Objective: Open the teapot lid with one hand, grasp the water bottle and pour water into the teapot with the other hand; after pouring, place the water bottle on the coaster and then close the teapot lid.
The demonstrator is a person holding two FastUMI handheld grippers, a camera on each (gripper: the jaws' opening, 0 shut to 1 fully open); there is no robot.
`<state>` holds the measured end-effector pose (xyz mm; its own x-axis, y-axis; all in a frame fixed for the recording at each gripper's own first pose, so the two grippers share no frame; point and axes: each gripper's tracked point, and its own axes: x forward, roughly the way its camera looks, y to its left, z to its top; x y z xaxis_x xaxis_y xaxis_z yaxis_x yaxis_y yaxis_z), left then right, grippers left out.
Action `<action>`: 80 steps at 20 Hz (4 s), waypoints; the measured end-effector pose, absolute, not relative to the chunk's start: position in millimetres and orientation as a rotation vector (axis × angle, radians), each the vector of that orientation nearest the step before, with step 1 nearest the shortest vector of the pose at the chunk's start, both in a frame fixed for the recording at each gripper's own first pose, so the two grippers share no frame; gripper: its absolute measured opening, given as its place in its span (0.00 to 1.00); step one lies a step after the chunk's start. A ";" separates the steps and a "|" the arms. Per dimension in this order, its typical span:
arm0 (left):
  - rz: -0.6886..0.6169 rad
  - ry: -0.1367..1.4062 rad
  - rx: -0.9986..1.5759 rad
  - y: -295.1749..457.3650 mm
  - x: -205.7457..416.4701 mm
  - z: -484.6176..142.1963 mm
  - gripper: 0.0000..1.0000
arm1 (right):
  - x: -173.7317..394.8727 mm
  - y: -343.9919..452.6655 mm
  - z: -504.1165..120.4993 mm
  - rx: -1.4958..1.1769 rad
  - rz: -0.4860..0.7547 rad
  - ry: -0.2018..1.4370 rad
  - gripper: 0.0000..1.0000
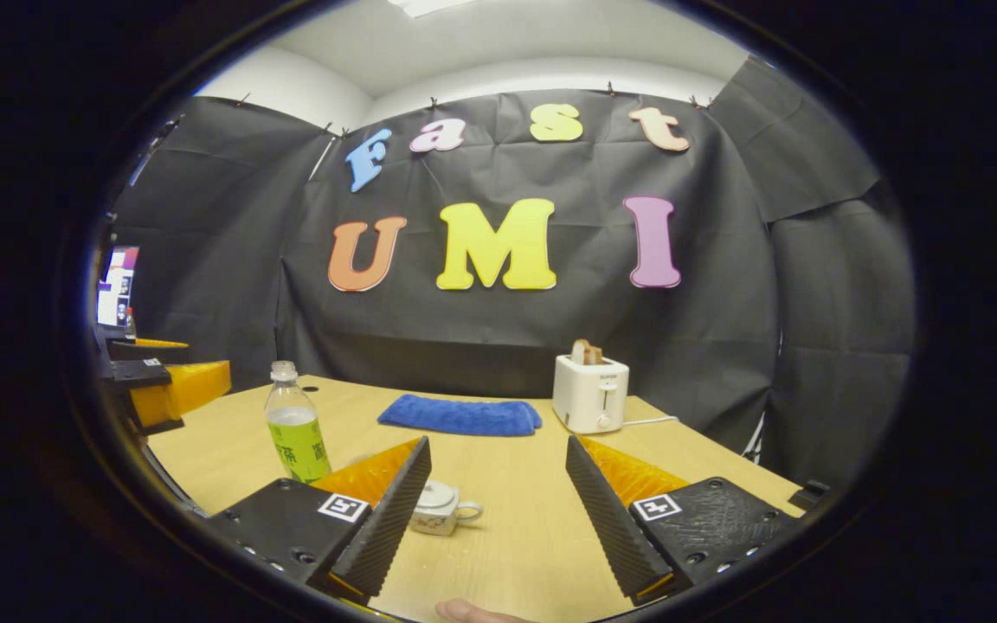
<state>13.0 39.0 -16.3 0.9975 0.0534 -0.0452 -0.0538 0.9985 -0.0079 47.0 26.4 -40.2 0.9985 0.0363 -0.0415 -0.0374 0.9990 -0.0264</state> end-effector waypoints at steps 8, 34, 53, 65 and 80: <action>0.090 0.080 -0.013 59.5 25.0 -29.6 0.98 | 99.6 66.5 -86.5 -0.025 0.098 0.135 0.95; -0.042 0.100 -0.065 27.0 43.2 -55.4 0.98 | 152.4 98.4 -107.4 0.036 0.216 0.161 0.00; -0.094 0.013 -0.093 1.5 94.7 -96.1 0.98 | 105.1 23.5 -21.1 0.063 0.135 0.008 0.01; -0.110 0.005 -0.043 -10.4 108.2 -89.7 0.79 | 95.5 -21.8 -28.7 0.085 0.108 0.041 0.00; -0.046 0.138 0.485 -10.9 93.7 -70.0 0.77 | 90.9 -65.8 -16.0 0.044 0.047 0.040 0.00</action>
<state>93.7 -10.9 -70.0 0.9897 -0.0115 -0.1427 0.0767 0.8840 0.4612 90.9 -65.8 -16.0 0.9981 0.0483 -0.0385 -0.0465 0.9979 0.0452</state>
